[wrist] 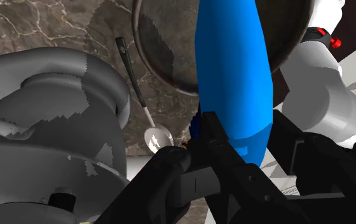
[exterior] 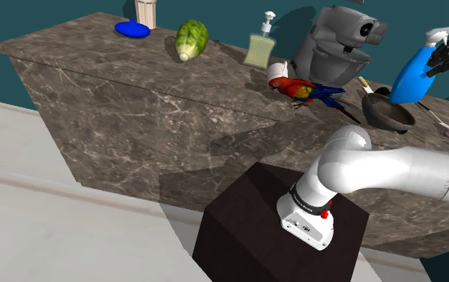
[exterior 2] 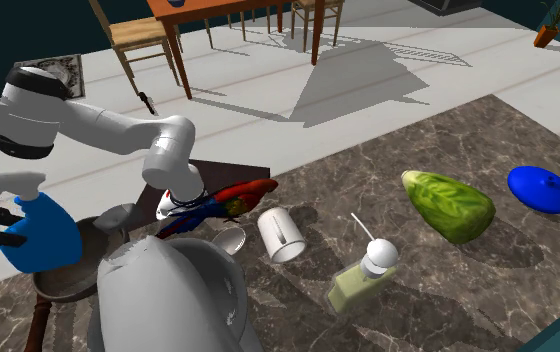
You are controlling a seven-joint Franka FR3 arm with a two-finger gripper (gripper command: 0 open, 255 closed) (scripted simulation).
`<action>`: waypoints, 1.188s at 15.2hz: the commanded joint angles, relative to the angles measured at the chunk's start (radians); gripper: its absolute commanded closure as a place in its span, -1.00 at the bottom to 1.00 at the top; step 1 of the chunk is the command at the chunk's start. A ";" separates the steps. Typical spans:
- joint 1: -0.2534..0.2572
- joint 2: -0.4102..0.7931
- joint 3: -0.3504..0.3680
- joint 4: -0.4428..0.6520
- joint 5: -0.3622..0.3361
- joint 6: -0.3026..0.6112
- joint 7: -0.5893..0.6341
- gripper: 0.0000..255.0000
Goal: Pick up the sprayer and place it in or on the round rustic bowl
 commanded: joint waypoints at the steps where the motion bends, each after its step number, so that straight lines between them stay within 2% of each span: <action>1: -0.015 -0.024 -0.003 -0.042 -0.011 0.019 -0.001 1.00; 2: -0.026 -0.042 -0.007 -0.074 -0.020 0.034 -0.002 1.00; 10: -0.026 -0.043 -0.007 -0.074 -0.020 0.034 -0.002 1.00; 11: -0.026 -0.043 -0.007 -0.074 -0.020 0.034 -0.002 -1.00; 16: -0.026 -0.043 -0.007 -0.074 -0.020 0.034 -0.002 -1.00; 18: 0.015 0.011 -0.014 0.049 -0.015 -0.024 -0.025 -1.00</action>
